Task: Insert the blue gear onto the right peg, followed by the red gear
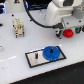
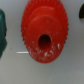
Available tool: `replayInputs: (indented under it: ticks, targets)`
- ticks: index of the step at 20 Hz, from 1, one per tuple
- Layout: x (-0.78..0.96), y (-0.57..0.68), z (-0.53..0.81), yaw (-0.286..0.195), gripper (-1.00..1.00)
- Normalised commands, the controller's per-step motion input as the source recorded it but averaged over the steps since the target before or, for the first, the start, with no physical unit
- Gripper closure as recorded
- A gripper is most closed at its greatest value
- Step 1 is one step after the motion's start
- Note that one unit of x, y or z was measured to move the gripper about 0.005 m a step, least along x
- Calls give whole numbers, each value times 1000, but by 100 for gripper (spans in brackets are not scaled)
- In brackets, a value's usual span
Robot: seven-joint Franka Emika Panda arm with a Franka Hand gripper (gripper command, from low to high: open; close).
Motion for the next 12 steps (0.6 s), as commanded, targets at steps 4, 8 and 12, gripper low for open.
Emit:
replayInputs:
  ticks: [4, 8, 12]
  targets:
    - [-263, 33, -179, 0, 100]
    - [-293, 85, -80, 0, 100]
    - [-196, 47, -15, 0, 100]
